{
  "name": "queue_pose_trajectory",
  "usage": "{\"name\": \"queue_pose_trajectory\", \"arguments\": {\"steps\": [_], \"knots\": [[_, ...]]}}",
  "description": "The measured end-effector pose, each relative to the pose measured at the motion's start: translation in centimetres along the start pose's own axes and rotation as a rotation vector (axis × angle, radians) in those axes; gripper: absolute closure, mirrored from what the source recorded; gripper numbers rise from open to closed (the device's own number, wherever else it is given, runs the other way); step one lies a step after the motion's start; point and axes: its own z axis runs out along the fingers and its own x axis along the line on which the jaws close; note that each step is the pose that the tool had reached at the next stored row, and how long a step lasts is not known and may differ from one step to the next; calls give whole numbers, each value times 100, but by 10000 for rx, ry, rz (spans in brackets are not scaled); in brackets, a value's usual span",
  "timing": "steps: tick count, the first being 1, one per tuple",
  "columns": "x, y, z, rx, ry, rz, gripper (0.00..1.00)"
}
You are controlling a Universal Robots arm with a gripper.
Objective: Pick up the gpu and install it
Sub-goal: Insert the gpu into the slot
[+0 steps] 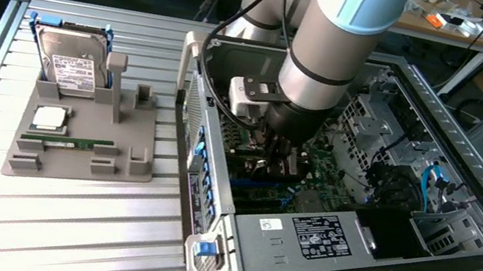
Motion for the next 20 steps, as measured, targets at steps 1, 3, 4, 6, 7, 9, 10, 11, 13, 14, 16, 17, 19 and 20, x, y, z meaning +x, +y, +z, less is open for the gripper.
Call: {"name": "queue_pose_trajectory", "arguments": {"steps": [1,3,4,6,7,9,10,11,13,14,16,17,19,20], "knots": [[0,0,0,-1,0,0,73],[-1,0,1,-65,1,2,73],[-1,-1,2,-120,1,2,73],[0,-1,1,-175,6,3,73],[0,0,1,-176,6,3,73],[0,0,1,-177,7,4,73],[0,0,1,-177,6,5,73],[0,0,1,-177,7,4,73],[0,1,9,-178,8,6,73],[1,1,17,-179,9,6,73],[1,3,40,-177,8,7,73],[1,3,53,-177,7,7,73],[1,3,70,-177,7,7,73],[2,2,73,-178,8,7,73]]}}
